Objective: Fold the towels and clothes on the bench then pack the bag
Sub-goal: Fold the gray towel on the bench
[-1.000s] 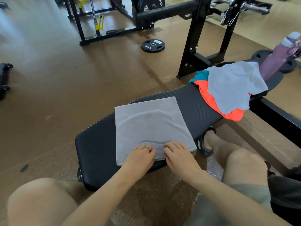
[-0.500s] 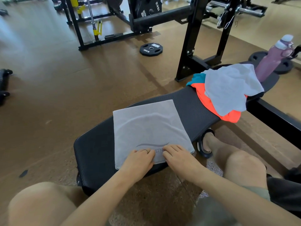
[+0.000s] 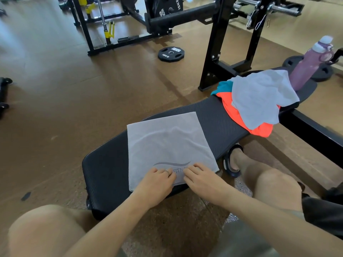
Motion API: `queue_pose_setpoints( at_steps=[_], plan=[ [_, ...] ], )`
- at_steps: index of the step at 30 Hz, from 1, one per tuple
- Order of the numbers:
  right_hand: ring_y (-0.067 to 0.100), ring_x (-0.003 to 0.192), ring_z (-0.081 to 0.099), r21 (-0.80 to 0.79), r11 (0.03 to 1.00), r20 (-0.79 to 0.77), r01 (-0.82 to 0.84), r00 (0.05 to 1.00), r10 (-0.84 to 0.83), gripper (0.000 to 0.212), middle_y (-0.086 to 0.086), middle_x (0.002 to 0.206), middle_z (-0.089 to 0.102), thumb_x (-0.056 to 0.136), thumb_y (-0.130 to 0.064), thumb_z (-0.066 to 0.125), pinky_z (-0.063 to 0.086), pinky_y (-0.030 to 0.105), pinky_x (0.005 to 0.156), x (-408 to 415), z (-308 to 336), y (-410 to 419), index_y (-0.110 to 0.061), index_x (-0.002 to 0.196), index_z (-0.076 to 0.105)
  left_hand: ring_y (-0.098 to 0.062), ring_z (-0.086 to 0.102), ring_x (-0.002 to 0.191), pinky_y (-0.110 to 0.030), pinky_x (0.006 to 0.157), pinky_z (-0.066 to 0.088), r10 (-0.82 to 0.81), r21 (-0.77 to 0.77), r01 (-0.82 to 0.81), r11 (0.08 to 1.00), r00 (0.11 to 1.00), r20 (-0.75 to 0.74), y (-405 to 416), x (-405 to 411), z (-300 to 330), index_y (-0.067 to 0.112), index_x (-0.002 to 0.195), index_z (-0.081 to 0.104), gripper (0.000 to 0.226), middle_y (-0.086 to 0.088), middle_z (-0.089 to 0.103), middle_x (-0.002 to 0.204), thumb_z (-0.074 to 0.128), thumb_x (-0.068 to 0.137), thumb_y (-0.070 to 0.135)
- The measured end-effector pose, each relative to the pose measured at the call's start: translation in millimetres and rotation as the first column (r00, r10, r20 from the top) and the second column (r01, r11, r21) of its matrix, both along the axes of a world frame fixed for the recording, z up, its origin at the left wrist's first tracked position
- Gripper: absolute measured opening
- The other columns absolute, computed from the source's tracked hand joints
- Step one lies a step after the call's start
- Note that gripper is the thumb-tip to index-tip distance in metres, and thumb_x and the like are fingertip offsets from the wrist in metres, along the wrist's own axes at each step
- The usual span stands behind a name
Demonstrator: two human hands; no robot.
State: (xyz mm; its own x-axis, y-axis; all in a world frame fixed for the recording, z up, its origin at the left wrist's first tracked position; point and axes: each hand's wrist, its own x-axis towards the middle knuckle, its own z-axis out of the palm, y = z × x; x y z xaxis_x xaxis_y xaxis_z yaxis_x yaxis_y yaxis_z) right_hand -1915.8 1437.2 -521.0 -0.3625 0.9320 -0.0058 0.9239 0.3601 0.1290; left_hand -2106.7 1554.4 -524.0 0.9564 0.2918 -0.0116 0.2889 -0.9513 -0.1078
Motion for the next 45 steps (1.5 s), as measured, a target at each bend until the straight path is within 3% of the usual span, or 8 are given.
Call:
queue_pose_setpoints(
  at_steps=[13, 19, 25, 28, 31, 33, 38, 45],
  plan=[
    [0.019, 0.09, 0.057, 0.013, 0.996, -0.125, 0.09, 0.988, -0.088, 0.022, -0.001, 0.103, 0.058, 0.089, -0.02, 0.068, 0.05, 0.033, 0.081, 18.7, -7.1, -13.5, -0.02, 0.105, 0.053, -0.028, 0.068, 0.091, -0.037, 0.073, 0.052, -0.148, 0.132, 0.169, 0.977, 0.977, -0.157, -1.5, 1.5, 0.8, 0.008, 0.112, 0.063, 0.025, -0.012, 0.069, 0.11, 0.067, 0.088, 0.014],
    [0.024, 0.092, 0.053, 0.116, 0.956, -0.107, 0.268, 0.961, -0.256, 0.036, 0.003, 0.103, 0.053, 0.078, -0.014, 0.072, 0.042, 0.036, 0.085, 51.5, -16.1, -32.0, -0.018, 0.108, 0.053, -0.022, 0.068, 0.076, -0.033, 0.06, 0.052, -0.087, 0.055, 0.09, 0.994, 0.995, -0.048, -8.9, 12.2, 0.1, 0.017, 0.1, 0.063, 0.033, -0.003, 0.067, 0.096, 0.074, 0.084, 0.043],
    [0.026, 0.083, 0.049, 0.113, 0.906, -0.161, 0.408, 0.907, -0.389, 0.043, 0.004, 0.1, 0.044, 0.074, -0.006, 0.079, 0.044, 0.035, 0.071, 61.9, -23.9, -35.3, -0.019, 0.1, 0.046, -0.021, 0.065, 0.065, -0.03, 0.054, 0.047, -0.022, 0.036, 0.022, 0.999, 1.0, -0.003, -16.4, 37.0, -4.3, 0.02, 0.083, 0.064, 0.029, 0.0, 0.066, 0.081, 0.088, 0.066, 0.022],
    [0.019, 0.075, 0.046, -0.144, 0.768, -0.505, 0.625, 0.621, -0.599, 0.03, -0.001, 0.094, 0.042, 0.083, -0.005, 0.065, 0.037, 0.032, 0.063, 59.3, -18.5, -34.8, -0.023, 0.092, 0.041, -0.022, 0.067, 0.069, -0.031, 0.057, 0.049, -0.045, 0.027, 0.046, 0.999, 0.999, -0.015, -16.8, 35.9, -8.6, 0.018, 0.089, 0.065, 0.026, -0.003, 0.068, 0.087, 0.083, 0.07, 0.018],
    [0.019, 0.082, 0.055, -0.607, 0.498, -0.714, 0.62, -0.15, -0.684, 0.023, 0.003, 0.095, 0.055, 0.085, -0.014, 0.07, 0.05, 0.04, 0.073, 55.1, -15.1, -30.4, -0.021, 0.092, 0.049, -0.024, 0.069, 0.081, -0.034, 0.064, 0.053, -0.025, 0.008, 0.025, 1.0, 1.0, -0.007, -18.5, 38.6, -6.4, 0.015, 0.104, 0.065, 0.03, -0.005, 0.07, 0.099, 0.079, 0.08, 0.027],
    [0.024, 0.092, 0.061, -0.769, 0.403, -0.626, 0.496, -0.462, -0.627, 0.02, 0.008, 0.103, 0.061, 0.087, -0.02, 0.071, 0.056, 0.049, 0.089, 54.8, -21.1, -26.9, -0.019, 0.099, 0.055, -0.025, 0.069, 0.093, -0.036, 0.073, 0.054, 0.0, -0.021, 0.0, 1.0, 1.0, -0.002, -23.2, 48.5, 0.5, 0.014, 0.112, 0.063, 0.037, -0.007, 0.068, 0.11, 0.076, 0.084, 0.035],
    [0.03, 0.11, 0.064, -0.835, 0.417, -0.549, 0.358, -0.59, -0.593, 0.014, 0.011, 0.114, 0.065, 0.091, -0.028, 0.07, 0.056, 0.049, 0.097, 51.0, -33.1, -23.3, -0.019, 0.098, 0.063, -0.027, 0.063, 0.102, -0.036, 0.08, 0.05, 0.04, -0.078, -0.04, 0.996, 0.999, -0.005, -36.5, 78.8, 6.0, 0.016, 0.111, 0.059, 0.021, -0.007, 0.063, 0.114, 0.064, 0.093, 0.024],
    [0.028, 0.101, 0.071, -0.854, 0.438, -0.502, 0.283, -0.672, -0.545, 0.007, 0.017, 0.109, 0.067, 0.098, -0.013, 0.061, 0.061, 0.04, 0.086, 56.3, -30.9, -21.1, -0.007, 0.097, 0.065, -0.029, 0.055, 0.121, -0.039, 0.093, 0.045, 0.074, -0.105, -0.073, 0.992, 0.997, 0.003, -40.1, 79.8, 0.2, 0.015, 0.125, 0.052, 0.029, -0.009, 0.054, 0.134, 0.055, 0.099, 0.027]
  ],
)
